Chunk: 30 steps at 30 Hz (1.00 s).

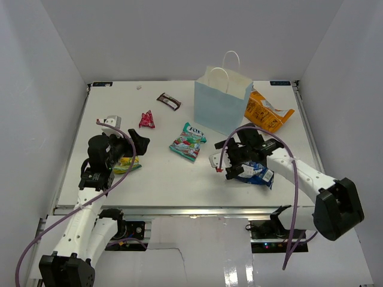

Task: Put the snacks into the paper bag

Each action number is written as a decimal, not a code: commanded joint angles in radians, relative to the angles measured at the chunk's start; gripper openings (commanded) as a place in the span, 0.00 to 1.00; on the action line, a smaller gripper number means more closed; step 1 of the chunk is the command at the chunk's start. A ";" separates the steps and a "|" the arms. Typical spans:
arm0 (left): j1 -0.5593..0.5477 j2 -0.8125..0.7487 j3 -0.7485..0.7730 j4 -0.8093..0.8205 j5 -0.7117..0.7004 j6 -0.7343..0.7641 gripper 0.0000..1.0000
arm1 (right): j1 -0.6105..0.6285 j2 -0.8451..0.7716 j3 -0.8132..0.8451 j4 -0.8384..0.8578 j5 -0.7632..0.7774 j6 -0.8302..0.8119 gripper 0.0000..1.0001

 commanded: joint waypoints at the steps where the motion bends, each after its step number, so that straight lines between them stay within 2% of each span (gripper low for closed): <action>1: 0.004 0.006 0.037 -0.006 0.009 0.004 0.98 | 0.093 0.072 0.074 0.167 0.111 0.034 0.98; 5: 0.004 0.009 0.039 -0.009 0.003 0.007 0.98 | 0.178 0.227 0.126 0.293 0.210 0.024 1.00; 6: 0.004 0.011 0.039 -0.010 -0.003 0.007 0.98 | 0.199 0.259 0.168 0.301 0.216 0.024 0.95; 10: 0.004 0.009 0.041 -0.015 -0.014 0.008 0.98 | 0.231 0.440 0.278 0.310 0.263 0.002 0.89; 19: 0.005 0.015 0.044 -0.021 -0.021 0.013 0.98 | 0.233 0.653 0.429 0.267 0.280 -0.093 0.80; 25: 0.007 0.017 0.044 -0.020 -0.020 0.013 0.98 | 0.233 0.738 0.500 0.186 0.244 -0.076 0.60; 28: 0.005 0.015 0.045 -0.020 -0.018 0.013 0.98 | 0.233 0.733 0.496 0.161 0.202 -0.062 0.42; 29: 0.005 0.015 0.045 -0.021 -0.018 0.012 0.98 | 0.231 0.727 0.493 0.158 0.190 -0.043 0.33; 30: 0.007 0.014 0.045 -0.020 -0.017 0.013 0.98 | 0.231 0.709 0.489 0.156 0.159 -0.032 0.29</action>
